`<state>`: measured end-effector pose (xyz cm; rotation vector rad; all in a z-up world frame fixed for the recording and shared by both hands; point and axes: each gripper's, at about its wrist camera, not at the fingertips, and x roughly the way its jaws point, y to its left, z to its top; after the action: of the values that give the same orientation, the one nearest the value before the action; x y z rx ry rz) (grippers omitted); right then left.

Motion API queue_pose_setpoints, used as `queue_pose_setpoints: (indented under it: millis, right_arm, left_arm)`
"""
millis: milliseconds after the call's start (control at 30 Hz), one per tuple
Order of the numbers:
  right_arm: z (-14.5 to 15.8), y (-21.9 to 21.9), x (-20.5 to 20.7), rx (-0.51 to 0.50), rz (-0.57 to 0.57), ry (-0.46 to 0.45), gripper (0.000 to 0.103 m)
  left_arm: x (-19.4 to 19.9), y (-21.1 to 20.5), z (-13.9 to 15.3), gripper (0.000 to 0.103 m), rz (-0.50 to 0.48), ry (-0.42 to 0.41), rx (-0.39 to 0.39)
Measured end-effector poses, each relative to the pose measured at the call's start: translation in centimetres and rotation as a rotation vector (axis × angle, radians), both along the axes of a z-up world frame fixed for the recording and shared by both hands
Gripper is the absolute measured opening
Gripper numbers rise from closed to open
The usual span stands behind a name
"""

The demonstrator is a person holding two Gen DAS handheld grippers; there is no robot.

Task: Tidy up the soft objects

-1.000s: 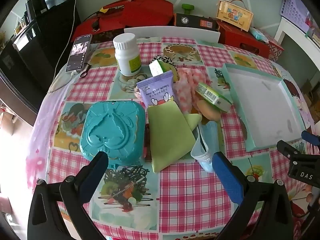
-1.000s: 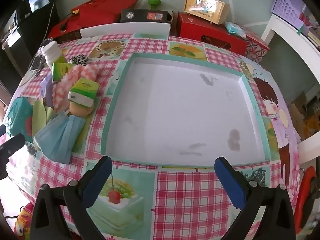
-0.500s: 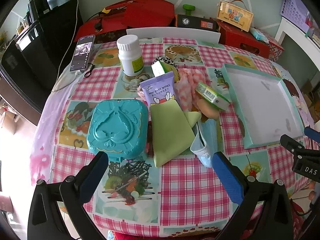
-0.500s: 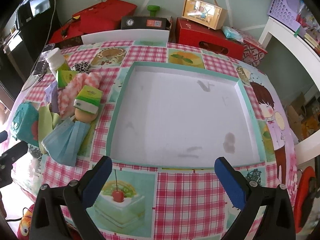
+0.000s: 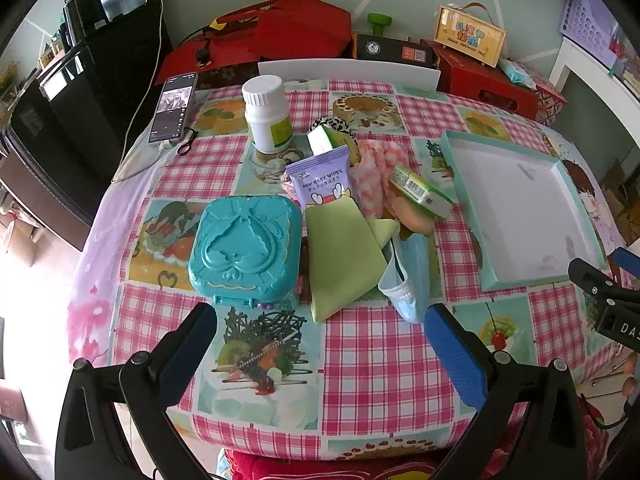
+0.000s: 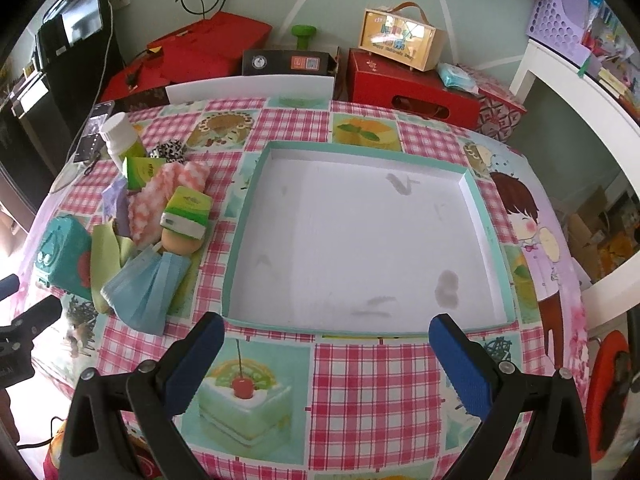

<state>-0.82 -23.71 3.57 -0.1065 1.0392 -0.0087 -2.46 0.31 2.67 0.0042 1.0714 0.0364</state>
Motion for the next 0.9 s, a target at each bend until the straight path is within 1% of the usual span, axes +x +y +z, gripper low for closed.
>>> queue_pose_setpoints:
  millis: [467, 733, 900]
  right_arm:
    - [1.3, 0.1, -0.9, 0.007, 0.0, -0.026, 0.103]
    - [1.2, 0.0, -1.0, 0.007, -0.002, -0.024, 0.103]
    - [0.9, -0.1, -0.9, 0.008, -0.002, -0.007, 0.103]
  left_arm:
    - [-1.3, 0.0, 0.9, 0.103, 0.0, -0.007, -0.004]
    - [-1.1, 0.0, 1.1, 0.103, -0.004, -0.008, -0.015]
    - [-1.0, -0.1, 0.9, 0.103, -0.004, -0.007, -0.016]
